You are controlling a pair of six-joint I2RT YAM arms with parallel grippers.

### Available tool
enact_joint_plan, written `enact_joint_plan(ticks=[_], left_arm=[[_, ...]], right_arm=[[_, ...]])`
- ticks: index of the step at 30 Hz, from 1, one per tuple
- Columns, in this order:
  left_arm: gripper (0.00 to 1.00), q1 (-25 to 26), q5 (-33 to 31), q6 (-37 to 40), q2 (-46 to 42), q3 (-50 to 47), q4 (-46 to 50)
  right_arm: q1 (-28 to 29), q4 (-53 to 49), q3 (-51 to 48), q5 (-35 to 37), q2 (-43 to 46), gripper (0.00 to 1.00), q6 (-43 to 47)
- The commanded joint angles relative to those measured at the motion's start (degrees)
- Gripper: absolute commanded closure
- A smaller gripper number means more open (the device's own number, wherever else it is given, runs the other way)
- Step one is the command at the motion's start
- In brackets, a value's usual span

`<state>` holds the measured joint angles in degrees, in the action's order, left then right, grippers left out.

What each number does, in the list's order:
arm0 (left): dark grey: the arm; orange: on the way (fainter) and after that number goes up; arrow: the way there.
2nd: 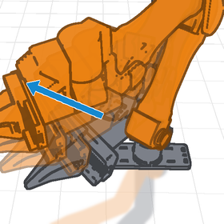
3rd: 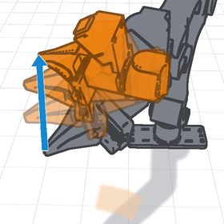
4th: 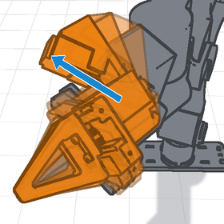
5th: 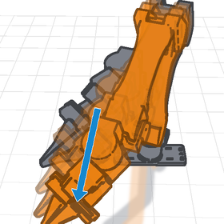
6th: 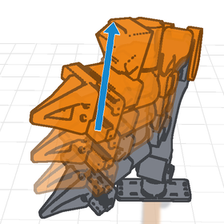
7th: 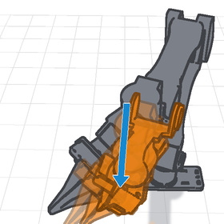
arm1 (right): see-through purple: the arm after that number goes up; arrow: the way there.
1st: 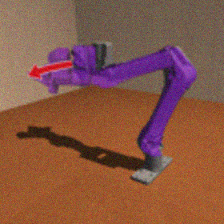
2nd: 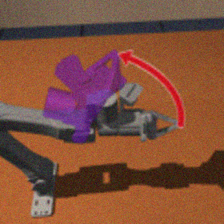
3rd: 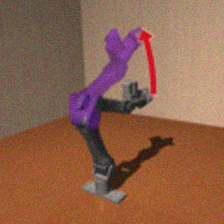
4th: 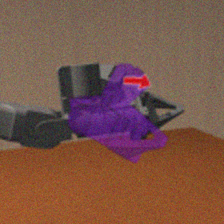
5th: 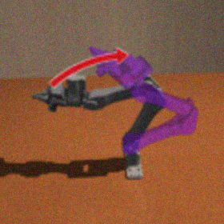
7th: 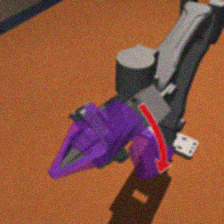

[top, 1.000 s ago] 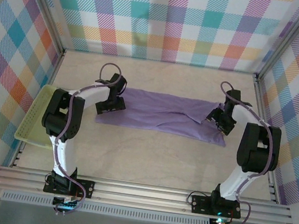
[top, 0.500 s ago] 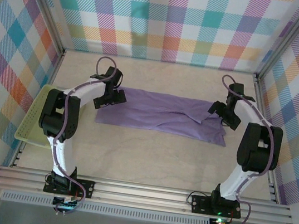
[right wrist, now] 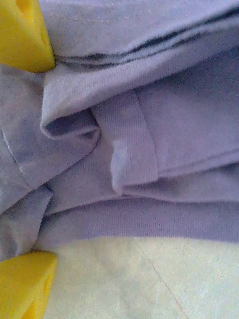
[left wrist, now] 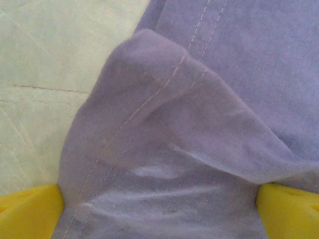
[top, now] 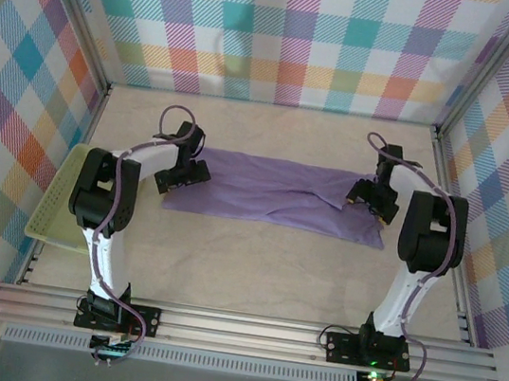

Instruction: Fold the inside-out t-shirt

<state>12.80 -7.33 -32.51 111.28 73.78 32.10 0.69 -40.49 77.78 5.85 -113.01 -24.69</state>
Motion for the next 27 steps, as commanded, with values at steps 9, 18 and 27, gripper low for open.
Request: enact_joint_plan(ticks=[9, 18, 27], left_arm=[[0.00, 0.0, 2.0, -4.4, -2.3, -9.3, -3.8], [0.00, 5.0, 0.3, -6.3, -8.9, -15.2, -3.7], [0.00, 14.4, 3.6, -12.4, -18.0, -19.0, -4.5]], right_arm=[[3.8, -0.5, 0.5, -3.5, -1.9, 0.71, 0.4], [2.5, -4.8, -1.7, 11.6, 8.9, 1.00, 1.3], [1.9, -15.4, 7.1, 20.0, 14.4, 1.00, 7.1]])
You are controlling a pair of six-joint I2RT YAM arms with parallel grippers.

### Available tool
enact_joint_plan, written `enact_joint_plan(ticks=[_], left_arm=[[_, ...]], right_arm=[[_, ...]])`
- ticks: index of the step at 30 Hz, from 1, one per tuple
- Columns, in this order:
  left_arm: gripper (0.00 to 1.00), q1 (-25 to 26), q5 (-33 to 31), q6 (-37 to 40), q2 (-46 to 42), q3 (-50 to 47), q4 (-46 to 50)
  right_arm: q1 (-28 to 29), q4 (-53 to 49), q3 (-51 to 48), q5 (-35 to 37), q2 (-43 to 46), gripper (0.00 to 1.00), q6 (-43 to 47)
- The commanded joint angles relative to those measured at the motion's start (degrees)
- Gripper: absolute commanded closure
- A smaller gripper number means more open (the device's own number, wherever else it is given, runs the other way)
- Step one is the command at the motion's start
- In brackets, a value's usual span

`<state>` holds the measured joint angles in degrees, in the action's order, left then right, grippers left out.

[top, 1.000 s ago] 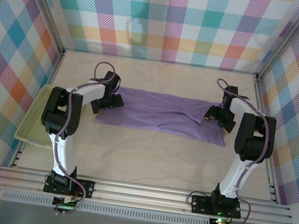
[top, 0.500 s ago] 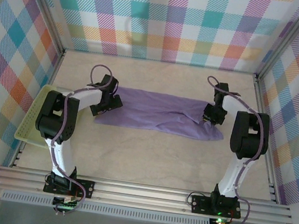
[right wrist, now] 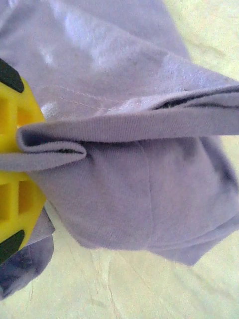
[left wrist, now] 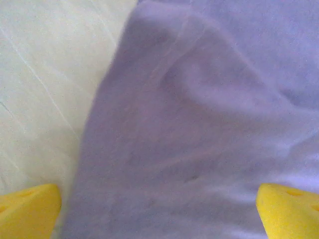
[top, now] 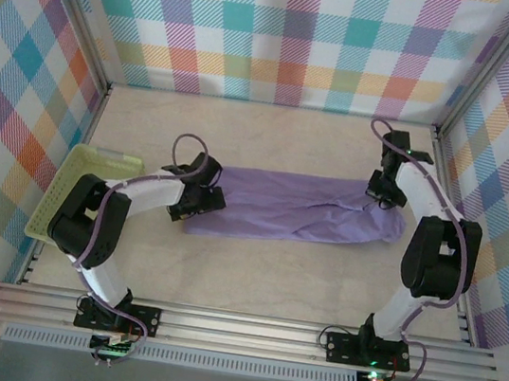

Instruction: Fold the inside-out t-shirt

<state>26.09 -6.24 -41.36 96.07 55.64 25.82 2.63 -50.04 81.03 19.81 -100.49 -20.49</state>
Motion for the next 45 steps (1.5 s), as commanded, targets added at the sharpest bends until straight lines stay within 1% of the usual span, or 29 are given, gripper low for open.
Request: enact_joint_plan(ticks=[1, 3, 6, 10, 14, 19, 23, 29, 35, 40, 45], left_arm=[[0.00, 1.3, 2.8, -3.9, -3.9, -1.0, 1.9], [0.00, 1.4, 2.1, -3.8, -6.3, -1.1, 2.3], [0.00, 1.0, -0.7, -2.1, -8.8, -0.1, 4.2], [0.03, 0.5, 1.8, 0.3, -8.2, 0.8, 3.3], [0.11, 0.8, 4.6, 1.2, -6.6, 0.0, 0.5], [0.22, 1.6, 5.6, 1.7, -5.0, -1.2, -2.3], [0.28, 1.9, 6.0, 1.9, -3.4, -2.3, -4.6], [0.35, 3.1, 7.5, 1.6, -0.7, -4.4, -8.6], [0.42, 5.0, 8.6, 0.5, 1.4, -6.3, -13.0], [0.48, 7.0, 8.4, 0.0, 2.5, -6.7, -14.1], [0.53, 8.6, 8.1, -0.6, 3.0, -7.1, -15.1]], right_arm=[[0.5, -7.3, 5.2, 8.0, 2.0, 1.00, 4.0], [2.1, -9.4, 7.7, 12.1, 2.3, 1.00, 6.1], [5.2, -13.3, 12.0, 16.0, 2.0, 1.00, 8.3], [11.0, -15.2, 15.3, 17.8, 1.3, 1.00, 11.6], [16.8, -17.3, 18.5, 17.3, -0.8, 1.00, 11.6], [23.5, -21.0, 23.6, 14.0, -5.8, 1.00, 9.3], [28.1, -24.1, 28.8, 11.7, -10.8, 1.00, 6.7], [34.9, -29.3, 39.2, 8.7, -19.5, 1.00, 3.5], [37.9, -29.5, 45.1, 2.2, -24.0, 1.00, -0.4], [38.7, -29.6, 49.1, -0.2, -26.5, 1.00, -3.1], [39.6, -28.4, 52.0, -4.7, -28.9, 1.00, -3.9]])
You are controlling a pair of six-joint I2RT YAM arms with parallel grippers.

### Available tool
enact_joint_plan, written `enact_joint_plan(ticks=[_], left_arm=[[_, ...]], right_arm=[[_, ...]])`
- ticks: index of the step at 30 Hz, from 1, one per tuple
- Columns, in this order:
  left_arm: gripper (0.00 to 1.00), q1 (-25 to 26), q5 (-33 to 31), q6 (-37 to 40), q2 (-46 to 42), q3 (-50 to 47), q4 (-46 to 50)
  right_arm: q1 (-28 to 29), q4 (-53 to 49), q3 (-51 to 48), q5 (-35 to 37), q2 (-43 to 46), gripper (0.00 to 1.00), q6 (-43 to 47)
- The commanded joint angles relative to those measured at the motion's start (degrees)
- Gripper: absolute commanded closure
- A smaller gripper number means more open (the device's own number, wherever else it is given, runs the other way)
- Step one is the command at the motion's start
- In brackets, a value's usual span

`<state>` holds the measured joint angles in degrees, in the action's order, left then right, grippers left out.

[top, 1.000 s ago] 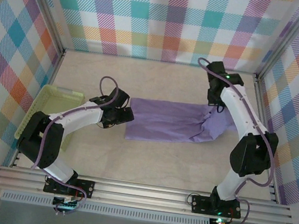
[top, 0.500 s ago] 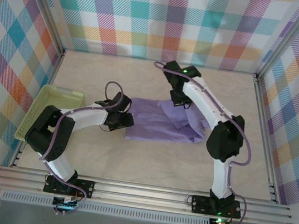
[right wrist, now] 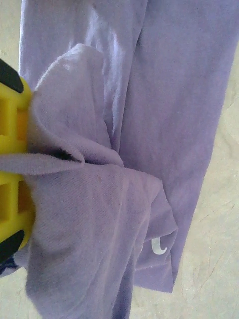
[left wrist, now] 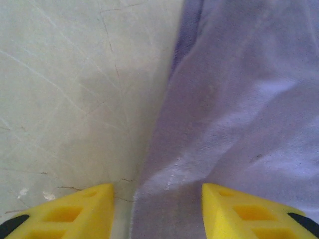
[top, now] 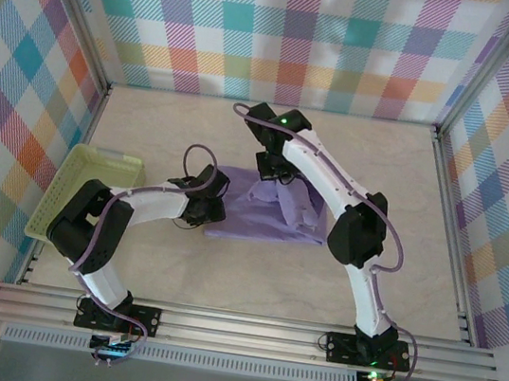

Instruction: Fold the inside-out t-shirt

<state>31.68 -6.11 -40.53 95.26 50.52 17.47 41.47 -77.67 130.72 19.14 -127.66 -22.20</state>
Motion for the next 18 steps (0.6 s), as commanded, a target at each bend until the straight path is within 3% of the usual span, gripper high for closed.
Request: enact_joint_plan(ticks=[1, 18], left_arm=[[0.55, 3.2, 8.0, -1.5, 3.9, -2.2, -7.1], [0.62, 4.2, 7.8, -2.0, 3.0, -4.1, -8.8]], right_arm=[[1.0, -0.4, 2.8, -4.8, -2.2, 1.00, -2.4], [1.0, 5.9, 3.4, -13.8, -2.6, 1.00, -5.4]])
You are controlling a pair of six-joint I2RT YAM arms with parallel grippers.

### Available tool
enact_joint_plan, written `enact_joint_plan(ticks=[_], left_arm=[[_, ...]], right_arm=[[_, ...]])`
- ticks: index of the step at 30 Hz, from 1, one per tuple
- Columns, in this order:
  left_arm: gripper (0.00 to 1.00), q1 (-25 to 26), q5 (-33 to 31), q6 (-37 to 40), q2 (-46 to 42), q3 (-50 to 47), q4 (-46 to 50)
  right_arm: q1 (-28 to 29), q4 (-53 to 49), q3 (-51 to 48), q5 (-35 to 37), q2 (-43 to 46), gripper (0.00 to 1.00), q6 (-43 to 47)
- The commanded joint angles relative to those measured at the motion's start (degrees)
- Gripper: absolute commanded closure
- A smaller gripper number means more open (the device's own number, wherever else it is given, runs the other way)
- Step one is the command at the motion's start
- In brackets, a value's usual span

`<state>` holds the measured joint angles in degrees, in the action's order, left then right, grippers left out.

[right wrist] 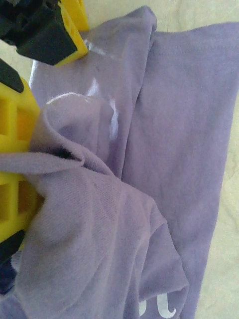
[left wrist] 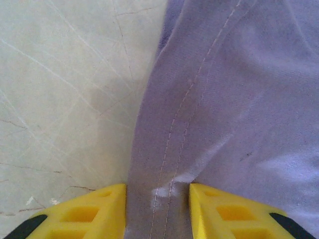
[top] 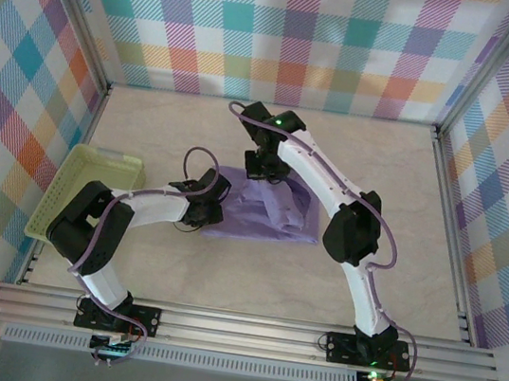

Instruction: Fold the inside-out t-shirt

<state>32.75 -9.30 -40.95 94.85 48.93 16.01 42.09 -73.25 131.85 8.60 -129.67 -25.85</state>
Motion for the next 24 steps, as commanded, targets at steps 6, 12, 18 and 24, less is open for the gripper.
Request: enact_joint_plan(ticks=[6, 12, 18, 24], left_arm=[[0.62, 3.1, 10.6, -1.7, 2.4, -3.4, -7.7], [0.65, 3.1, 10.4, -1.7, 1.4, -4.1, -8.1], [0.67, 3.1, 10.5, -1.6, 1.0, -4.4, -8.6], [0.69, 3.2, 10.6, -2.3, -0.3, -6.0, -10.3]], right_arm=[[0.5, 4.1, 1.6, -7.0, -0.6, 1.00, -2.7], [1.2, 7.4, -1.9, -9.2, 0.1, 1.00, -4.1], [1.3, 10.0, -4.1, -11.2, -0.9, 1.00, -5.2], [1.4, 14.4, -5.8, -16.3, -1.4, 0.99, -6.7]])
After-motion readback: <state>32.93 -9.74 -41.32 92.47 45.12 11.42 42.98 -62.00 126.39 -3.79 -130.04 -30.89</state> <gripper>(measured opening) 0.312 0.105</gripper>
